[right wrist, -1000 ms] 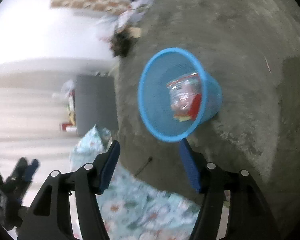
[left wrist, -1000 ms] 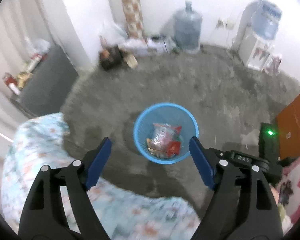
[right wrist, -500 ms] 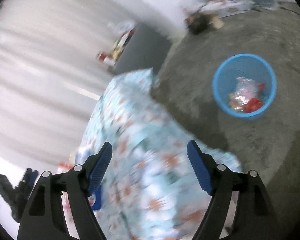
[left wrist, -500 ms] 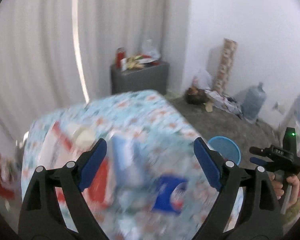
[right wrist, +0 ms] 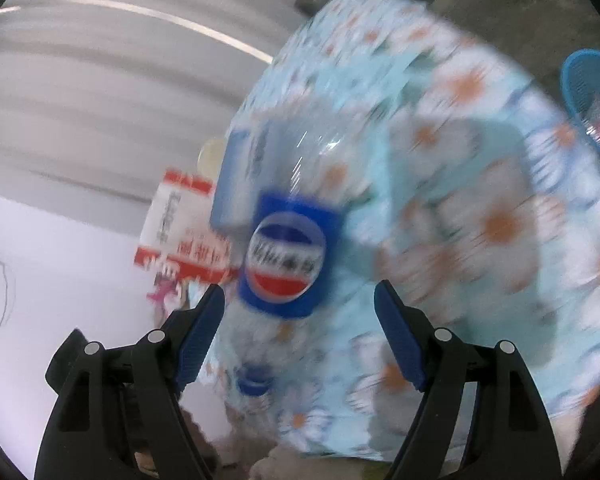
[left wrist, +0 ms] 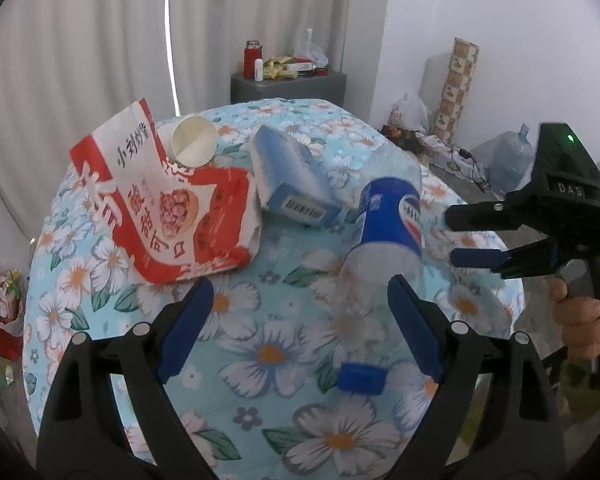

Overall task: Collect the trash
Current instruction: 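Move both grippers back to the bed and close the right gripper on the Pepsi bottle, then grasp the blue tablet box with the left gripper while the right gripper holds the Pepsi bottle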

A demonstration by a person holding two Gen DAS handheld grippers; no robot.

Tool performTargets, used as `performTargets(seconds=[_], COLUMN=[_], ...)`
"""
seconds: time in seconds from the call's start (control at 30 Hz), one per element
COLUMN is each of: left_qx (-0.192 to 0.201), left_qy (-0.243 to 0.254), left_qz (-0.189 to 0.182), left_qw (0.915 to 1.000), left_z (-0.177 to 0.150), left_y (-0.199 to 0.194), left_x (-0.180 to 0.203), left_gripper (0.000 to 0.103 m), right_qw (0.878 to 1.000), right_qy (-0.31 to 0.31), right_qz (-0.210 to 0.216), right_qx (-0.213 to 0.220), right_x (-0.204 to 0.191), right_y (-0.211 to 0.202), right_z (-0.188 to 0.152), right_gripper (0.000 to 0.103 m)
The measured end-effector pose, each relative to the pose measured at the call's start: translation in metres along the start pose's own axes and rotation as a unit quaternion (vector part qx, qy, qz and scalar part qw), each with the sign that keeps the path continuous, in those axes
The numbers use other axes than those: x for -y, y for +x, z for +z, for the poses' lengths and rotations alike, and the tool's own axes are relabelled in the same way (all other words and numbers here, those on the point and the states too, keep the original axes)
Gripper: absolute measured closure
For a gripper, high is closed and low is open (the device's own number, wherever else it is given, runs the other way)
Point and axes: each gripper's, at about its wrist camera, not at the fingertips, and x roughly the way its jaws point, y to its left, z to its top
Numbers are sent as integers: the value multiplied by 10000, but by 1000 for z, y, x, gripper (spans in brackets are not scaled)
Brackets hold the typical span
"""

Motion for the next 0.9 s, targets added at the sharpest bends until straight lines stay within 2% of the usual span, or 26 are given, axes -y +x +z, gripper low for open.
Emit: performTargets(seconds=[0.2, 0.3, 0.43, 0.57, 0.73, 0.9], left_qx=[-116, -74, -24, 6, 138, 195], left_qy=[253, 238, 97, -110, -380, -457], left_qz=[-184, -346, -508, -499, -578, -612], left_qw=[9994, 9991, 9987, 9987, 9975, 9969], left_z=[-15, -20, -24, -25, -18, -11], left_y=[4, 0, -2, -3, -2, 2], left_x=[-2, -3, -9, -19, -28, -27], left_gripper=[19, 19, 19, 19, 19, 19], right_qw=[9990, 9990, 9990, 9988, 9969, 9947], right_qy=[26, 9, -53, -77, -120, -500], right_qz=[-109, -176, -172, -107, 43, -352], right_qx=[-429, -419, -406, -463, -772, -825], right_x=[-13, -16, -21, -20, -7, 1], right_y=[40, 53, 62, 62, 48, 18], right_z=[-12, -12, -11, -10, -1, 5], right_gripper=[28, 28, 34, 35, 35, 35])
